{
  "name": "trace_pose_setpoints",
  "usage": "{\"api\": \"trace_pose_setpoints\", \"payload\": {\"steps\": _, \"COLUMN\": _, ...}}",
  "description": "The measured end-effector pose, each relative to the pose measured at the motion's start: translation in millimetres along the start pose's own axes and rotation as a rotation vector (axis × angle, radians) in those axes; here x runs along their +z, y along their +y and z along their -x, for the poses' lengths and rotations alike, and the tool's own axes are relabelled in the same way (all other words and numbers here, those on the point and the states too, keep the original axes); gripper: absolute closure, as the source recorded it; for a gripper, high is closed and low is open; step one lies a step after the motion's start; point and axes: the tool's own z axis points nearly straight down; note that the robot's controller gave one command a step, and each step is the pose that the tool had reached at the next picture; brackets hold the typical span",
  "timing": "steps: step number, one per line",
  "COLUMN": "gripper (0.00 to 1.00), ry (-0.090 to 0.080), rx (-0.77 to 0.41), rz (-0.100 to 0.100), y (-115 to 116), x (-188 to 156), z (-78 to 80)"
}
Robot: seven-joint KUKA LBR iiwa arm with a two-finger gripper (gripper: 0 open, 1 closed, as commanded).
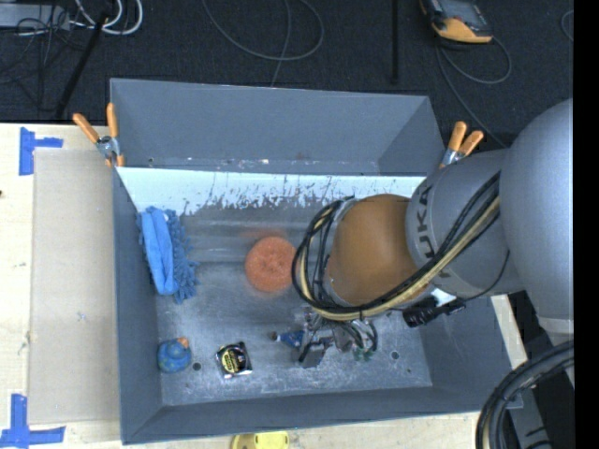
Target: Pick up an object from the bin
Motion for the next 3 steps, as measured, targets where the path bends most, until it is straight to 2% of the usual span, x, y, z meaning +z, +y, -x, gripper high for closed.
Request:
{"api": "trace_pose_setpoints", "payload": {"steps": 1, "gripper": 1.0, "ry": 0.0, "rx": 0.001, "rz": 0.0, "y": -0.2, "x": 0.0, "z": 0.0}}
{"api": "trace_pose_setpoints", "payload": {"steps": 2, "gripper": 1.0, "ry": -0.001, "rx": -0.004, "rz": 0.0, "y": -15.0, "x": -89.3, "z": 22.5}}
{"api": "trace_pose_setpoints", "payload": {"steps": 3, "gripper": 1.0, "ry": 0.0, "rx": -0.003, "rz": 0.0, "y": -15.1, "x": -89.3, "z": 22.5}}
